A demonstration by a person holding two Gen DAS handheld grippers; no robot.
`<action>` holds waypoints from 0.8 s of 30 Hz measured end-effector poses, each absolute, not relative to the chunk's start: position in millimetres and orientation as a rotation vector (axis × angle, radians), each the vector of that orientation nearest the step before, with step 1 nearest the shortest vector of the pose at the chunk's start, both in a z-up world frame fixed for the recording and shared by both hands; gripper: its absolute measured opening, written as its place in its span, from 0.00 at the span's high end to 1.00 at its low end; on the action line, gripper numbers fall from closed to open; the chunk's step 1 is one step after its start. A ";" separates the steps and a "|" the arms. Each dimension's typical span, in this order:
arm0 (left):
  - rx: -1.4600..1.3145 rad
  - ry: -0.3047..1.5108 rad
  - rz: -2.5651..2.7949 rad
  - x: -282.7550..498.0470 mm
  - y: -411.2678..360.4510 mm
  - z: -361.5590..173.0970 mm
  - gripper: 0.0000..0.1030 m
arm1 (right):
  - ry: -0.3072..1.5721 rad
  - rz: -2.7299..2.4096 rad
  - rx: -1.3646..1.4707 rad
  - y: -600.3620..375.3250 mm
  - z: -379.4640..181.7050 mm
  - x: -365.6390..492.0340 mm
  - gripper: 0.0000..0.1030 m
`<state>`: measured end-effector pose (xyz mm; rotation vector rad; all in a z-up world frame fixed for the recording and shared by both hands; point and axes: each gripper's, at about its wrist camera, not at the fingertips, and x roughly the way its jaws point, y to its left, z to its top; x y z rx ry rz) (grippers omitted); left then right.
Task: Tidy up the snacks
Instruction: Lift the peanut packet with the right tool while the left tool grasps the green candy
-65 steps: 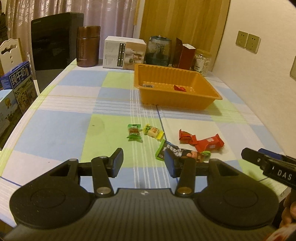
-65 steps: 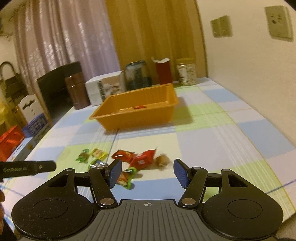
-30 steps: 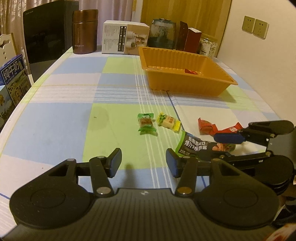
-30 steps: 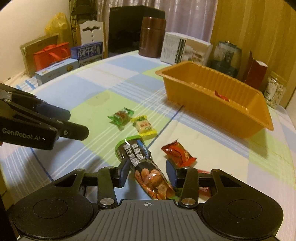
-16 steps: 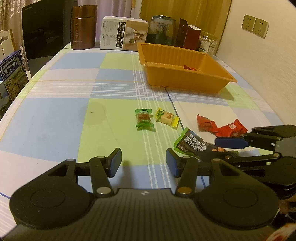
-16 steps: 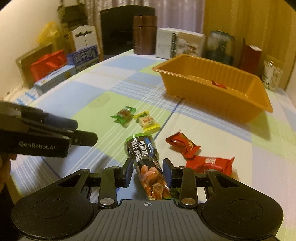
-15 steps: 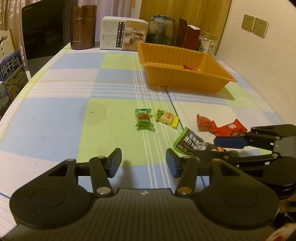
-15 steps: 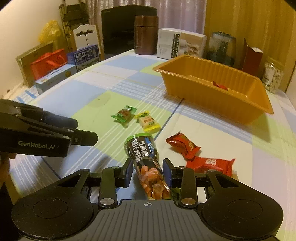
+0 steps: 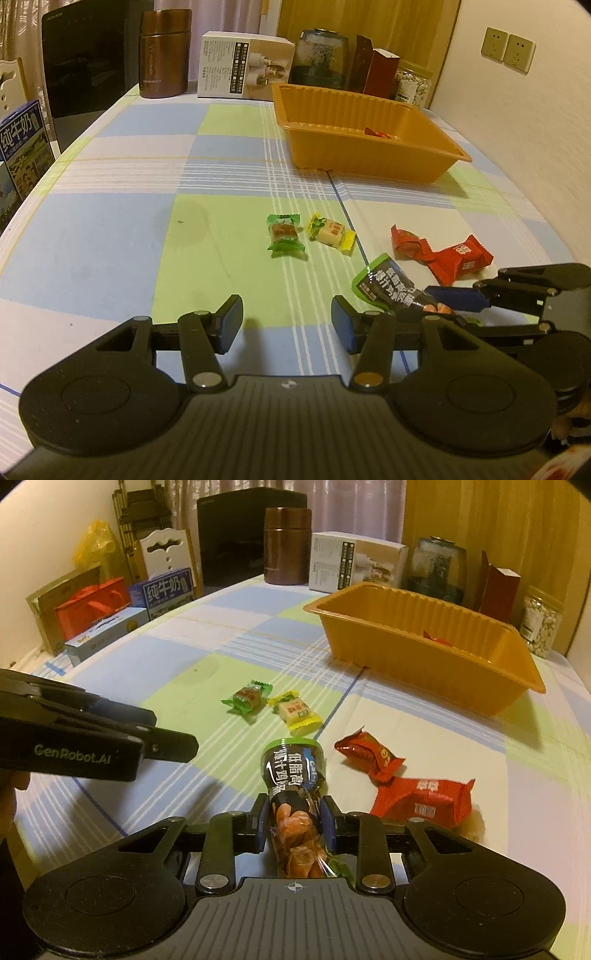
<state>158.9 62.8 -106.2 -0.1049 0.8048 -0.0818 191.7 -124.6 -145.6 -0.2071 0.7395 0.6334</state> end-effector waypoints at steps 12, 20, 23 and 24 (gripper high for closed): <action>-0.107 0.801 -0.083 159.0 61.0 -105.5 0.53 | 0.730 0.618 -0.216 -122.0 -149.5 187.9 0.71; -0.090 0.790 -0.097 166.6 58.9 -103.5 0.53 | 0.615 0.555 -0.158 -136.4 -129.1 182.3 0.72; -0.062 0.775 -0.102 176.1 56.5 -102.3 0.53 | 0.583 0.493 -0.104 -147.6 -120.3 188.9 0.72; -0.055 0.772 -0.102 179.9 56.3 -102.4 0.53 | 0.576 0.468 -0.088 -151.6 -118.7 191.5 0.71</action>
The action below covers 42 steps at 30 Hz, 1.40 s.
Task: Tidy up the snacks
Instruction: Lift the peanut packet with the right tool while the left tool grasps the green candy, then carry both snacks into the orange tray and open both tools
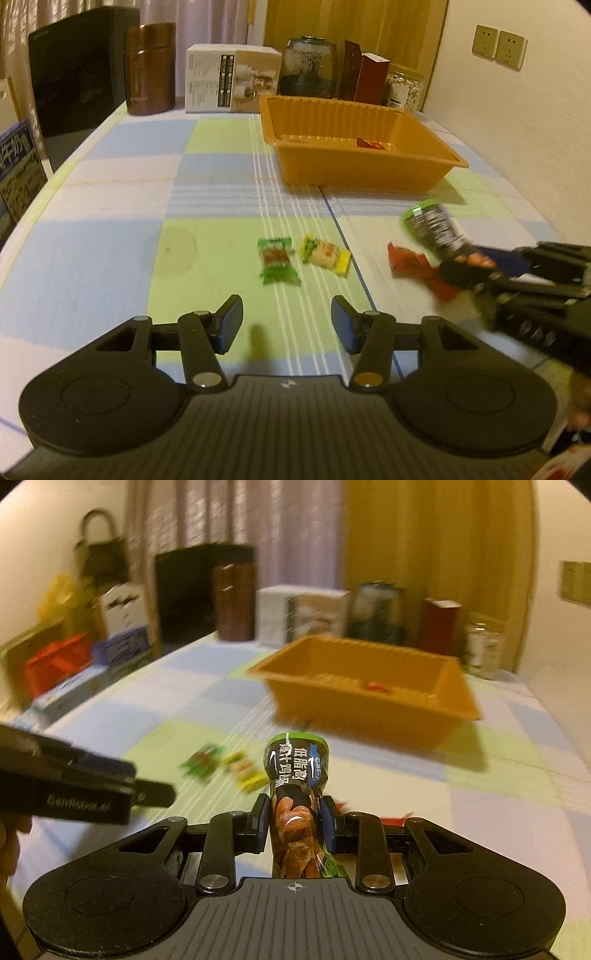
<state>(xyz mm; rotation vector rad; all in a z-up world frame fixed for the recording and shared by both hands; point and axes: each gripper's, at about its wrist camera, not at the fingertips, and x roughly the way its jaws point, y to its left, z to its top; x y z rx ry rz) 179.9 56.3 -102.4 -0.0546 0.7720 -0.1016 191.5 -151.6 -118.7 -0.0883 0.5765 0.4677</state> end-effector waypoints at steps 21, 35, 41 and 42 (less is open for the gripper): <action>0.016 0.784 -0.086 242.5 49.9 -129.0 0.70 | 0.607 0.372 0.016 -174.0 -120.7 216.4 0.71; 0.040 0.743 -0.083 229.7 46.0 -108.5 0.81 | 0.590 0.352 0.045 -177.4 -112.0 216.3 0.72; 0.020 0.697 -0.118 229.9 35.4 -87.0 0.81 | 0.558 0.346 0.058 -180.7 -99.2 219.0 0.72; 0.020 0.690 -0.127 230.6 32.6 -84.3 0.81 | 0.552 0.343 0.061 -181.2 -97.1 220.0 0.72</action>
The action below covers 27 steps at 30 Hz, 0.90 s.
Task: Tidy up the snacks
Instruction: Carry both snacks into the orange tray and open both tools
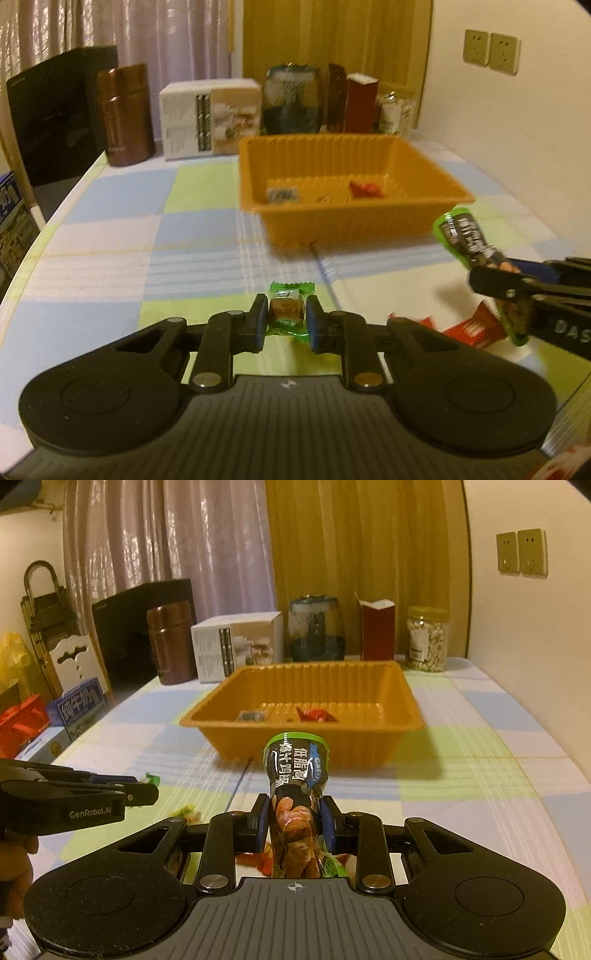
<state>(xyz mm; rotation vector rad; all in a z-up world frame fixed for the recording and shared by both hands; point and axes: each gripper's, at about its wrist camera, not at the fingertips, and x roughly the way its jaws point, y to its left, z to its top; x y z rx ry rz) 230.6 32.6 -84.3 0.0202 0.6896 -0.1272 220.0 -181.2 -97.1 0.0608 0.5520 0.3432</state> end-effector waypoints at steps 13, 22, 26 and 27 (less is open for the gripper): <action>0.011 0.595 -0.199 269.8 7.0 -49.0 0.81 | 0.480 0.286 0.124 -192.7 -67.1 252.1 0.72; -0.029 0.577 -0.201 314.6 5.9 -42.5 0.81 | 0.441 0.257 0.172 -197.0 -51.3 297.5 0.72; -0.049 0.573 -0.201 331.4 7.2 -44.3 0.81 | 0.427 0.247 0.183 -196.6 -48.1 319.5 0.72; -0.050 0.573 -0.199 335.5 7.1 -45.3 0.81 | 0.426 0.243 0.183 -196.4 -48.3 325.6 0.72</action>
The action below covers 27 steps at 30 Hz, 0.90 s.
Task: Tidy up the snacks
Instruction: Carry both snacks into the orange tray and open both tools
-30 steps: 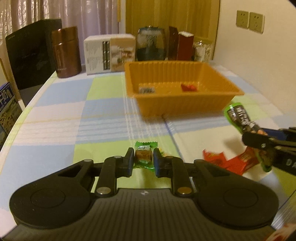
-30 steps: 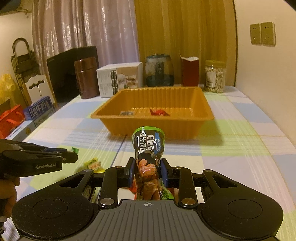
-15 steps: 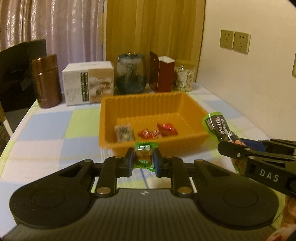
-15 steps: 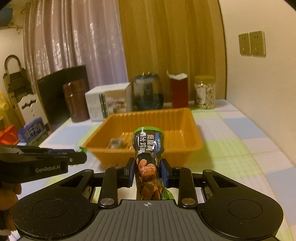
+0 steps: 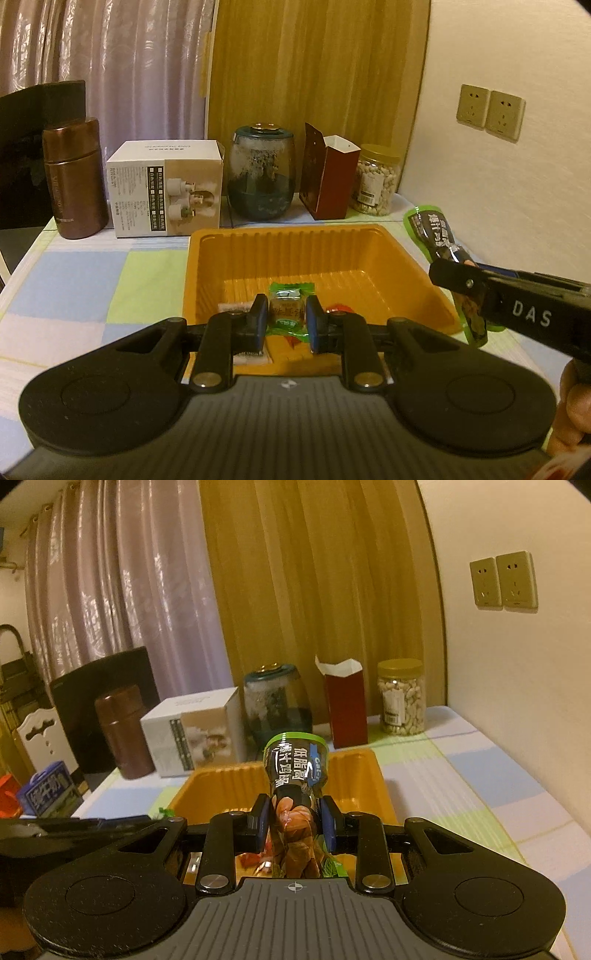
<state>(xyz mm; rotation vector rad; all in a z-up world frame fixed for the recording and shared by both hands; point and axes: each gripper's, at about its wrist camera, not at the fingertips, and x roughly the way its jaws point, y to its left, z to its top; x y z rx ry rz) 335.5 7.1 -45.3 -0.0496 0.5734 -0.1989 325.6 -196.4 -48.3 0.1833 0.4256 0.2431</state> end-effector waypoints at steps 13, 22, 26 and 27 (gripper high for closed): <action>-0.047 0.608 -0.194 379.8 11.2 -63.7 0.81 | 0.486 0.204 0.226 -200.5 -71.6 377.9 0.72; -0.061 0.631 -0.197 394.6 9.4 -75.0 0.72 | 0.508 0.213 0.245 -195.9 -77.2 386.5 0.72; -0.056 0.640 -0.184 394.1 13.7 -76.5 0.72 | 0.512 0.219 0.247 -195.9 -77.5 386.7 0.72; -0.057 0.638 -0.180 393.2 15.6 -75.6 0.72 | 0.512 0.217 0.247 -196.6 -77.4 386.5 0.72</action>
